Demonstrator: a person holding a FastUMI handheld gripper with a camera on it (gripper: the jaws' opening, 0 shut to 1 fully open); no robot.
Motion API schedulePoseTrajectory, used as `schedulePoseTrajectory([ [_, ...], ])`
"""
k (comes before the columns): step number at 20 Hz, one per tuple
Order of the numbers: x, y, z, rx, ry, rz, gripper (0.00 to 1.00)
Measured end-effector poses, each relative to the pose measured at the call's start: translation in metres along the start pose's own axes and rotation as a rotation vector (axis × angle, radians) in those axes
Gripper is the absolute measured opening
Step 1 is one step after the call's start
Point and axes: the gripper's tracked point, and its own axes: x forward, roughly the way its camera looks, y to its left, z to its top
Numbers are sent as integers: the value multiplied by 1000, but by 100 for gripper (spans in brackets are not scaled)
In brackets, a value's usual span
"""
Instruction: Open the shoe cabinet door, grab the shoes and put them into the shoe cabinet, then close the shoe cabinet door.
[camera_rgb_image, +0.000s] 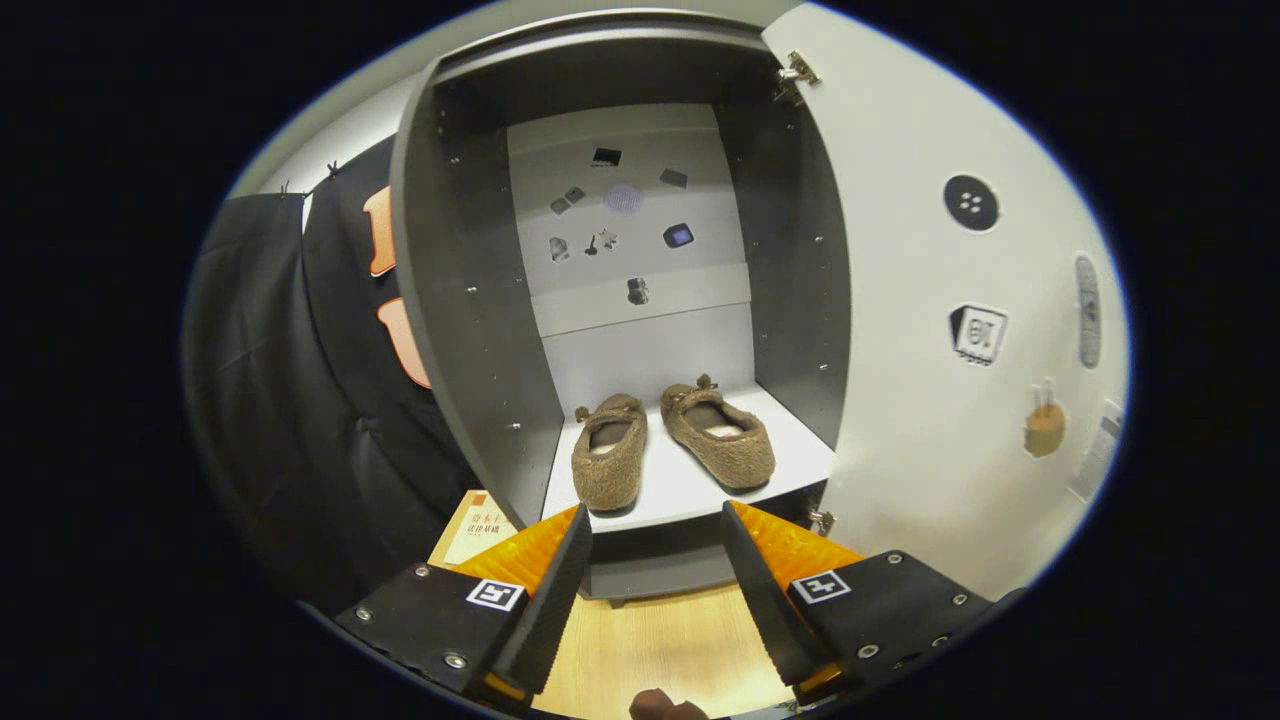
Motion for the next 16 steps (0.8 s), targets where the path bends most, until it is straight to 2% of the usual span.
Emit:
schedulePoseTrajectory([
  [5, -65, -23, 6, -23, -53, 25, 84],
  [16, -184, -103, -12, -23, -99, 179, 92],
])
